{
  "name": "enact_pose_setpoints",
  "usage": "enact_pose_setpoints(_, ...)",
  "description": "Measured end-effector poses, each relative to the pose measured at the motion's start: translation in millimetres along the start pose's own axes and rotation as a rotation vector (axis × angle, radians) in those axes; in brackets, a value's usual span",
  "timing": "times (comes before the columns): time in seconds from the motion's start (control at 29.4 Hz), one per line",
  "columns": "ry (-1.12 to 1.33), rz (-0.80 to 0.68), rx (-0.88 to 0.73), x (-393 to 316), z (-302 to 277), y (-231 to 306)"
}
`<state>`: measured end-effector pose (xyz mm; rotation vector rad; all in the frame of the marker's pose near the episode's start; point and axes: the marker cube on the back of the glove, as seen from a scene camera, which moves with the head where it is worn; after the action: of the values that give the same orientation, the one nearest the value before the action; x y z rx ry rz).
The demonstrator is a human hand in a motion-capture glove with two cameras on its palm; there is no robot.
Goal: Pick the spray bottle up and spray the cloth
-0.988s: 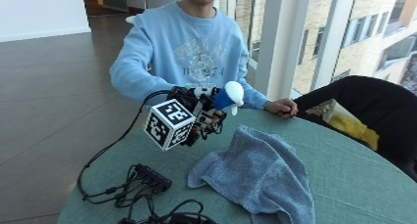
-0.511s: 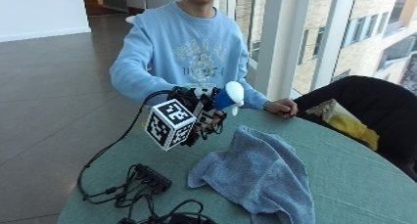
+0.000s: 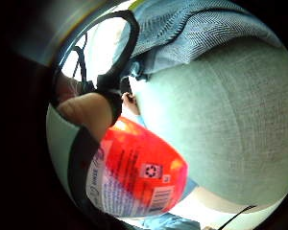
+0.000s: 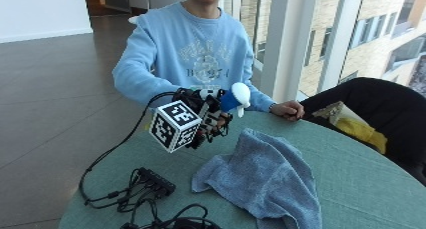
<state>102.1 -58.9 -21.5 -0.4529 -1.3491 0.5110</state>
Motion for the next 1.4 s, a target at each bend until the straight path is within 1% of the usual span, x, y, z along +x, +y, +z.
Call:
enact_pose_setpoints(0.14, 0.023, -0.083, 0.015, -11, 9, 3)
enact_pose_setpoints(0.27, 0.031, -0.218, 0.013, -31, 27, 5)
enact_pose_setpoints(0.48, 0.069, -0.481, -0.029, -67, 78, -2)
enact_pose_setpoints(0.61, 0.135, -0.607, -0.087, -82, 119, -16)
enact_pose_setpoints(0.78, 0.076, -0.669, -0.167, -95, 180, -42)
enact_pose_setpoints(1.02, 0.075, -0.769, -0.155, -96, 257, -91)
enact_pose_setpoints(1.26, 0.105, -0.813, -0.152, -84, 300, -122)
enact_pose_setpoints(1.4, 0.116, -0.811, -0.158, -77, 312, -131)
